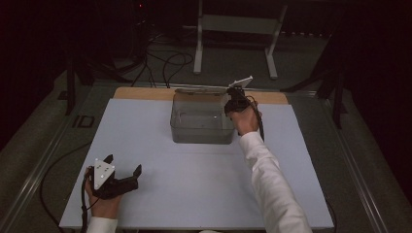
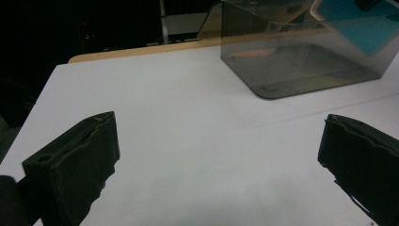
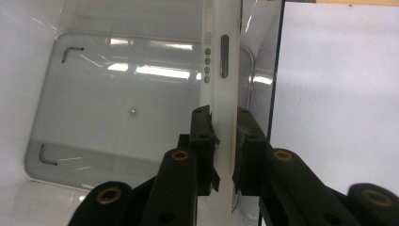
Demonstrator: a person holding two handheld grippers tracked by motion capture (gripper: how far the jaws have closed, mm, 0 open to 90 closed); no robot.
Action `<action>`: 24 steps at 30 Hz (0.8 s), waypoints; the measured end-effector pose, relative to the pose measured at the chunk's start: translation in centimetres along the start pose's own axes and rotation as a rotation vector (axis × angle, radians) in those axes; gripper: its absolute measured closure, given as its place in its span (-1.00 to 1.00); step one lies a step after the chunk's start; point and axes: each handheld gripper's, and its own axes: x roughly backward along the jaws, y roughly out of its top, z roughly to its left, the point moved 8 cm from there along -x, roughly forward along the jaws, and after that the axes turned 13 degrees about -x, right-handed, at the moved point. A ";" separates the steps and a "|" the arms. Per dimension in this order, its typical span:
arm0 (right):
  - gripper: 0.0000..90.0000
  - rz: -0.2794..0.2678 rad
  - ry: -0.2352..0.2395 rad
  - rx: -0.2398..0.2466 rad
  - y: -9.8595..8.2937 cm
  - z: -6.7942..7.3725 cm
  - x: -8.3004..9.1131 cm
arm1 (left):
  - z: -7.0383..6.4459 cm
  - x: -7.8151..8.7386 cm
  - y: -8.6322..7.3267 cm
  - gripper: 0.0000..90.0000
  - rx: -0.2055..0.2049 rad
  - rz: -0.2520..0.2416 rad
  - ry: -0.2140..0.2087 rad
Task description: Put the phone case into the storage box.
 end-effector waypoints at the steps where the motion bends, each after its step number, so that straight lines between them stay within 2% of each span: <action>1: 0.80 0.001 0.002 0.001 0.0 0.0 -0.1 | 0.0 0.0 0.0 -0.99 0.000 0.000 0.000; 24: 0.79 0.029 -0.022 -0.010 -0.3 -0.2 -1.2 | 0.1 0.0 0.0 -0.99 0.003 0.000 0.000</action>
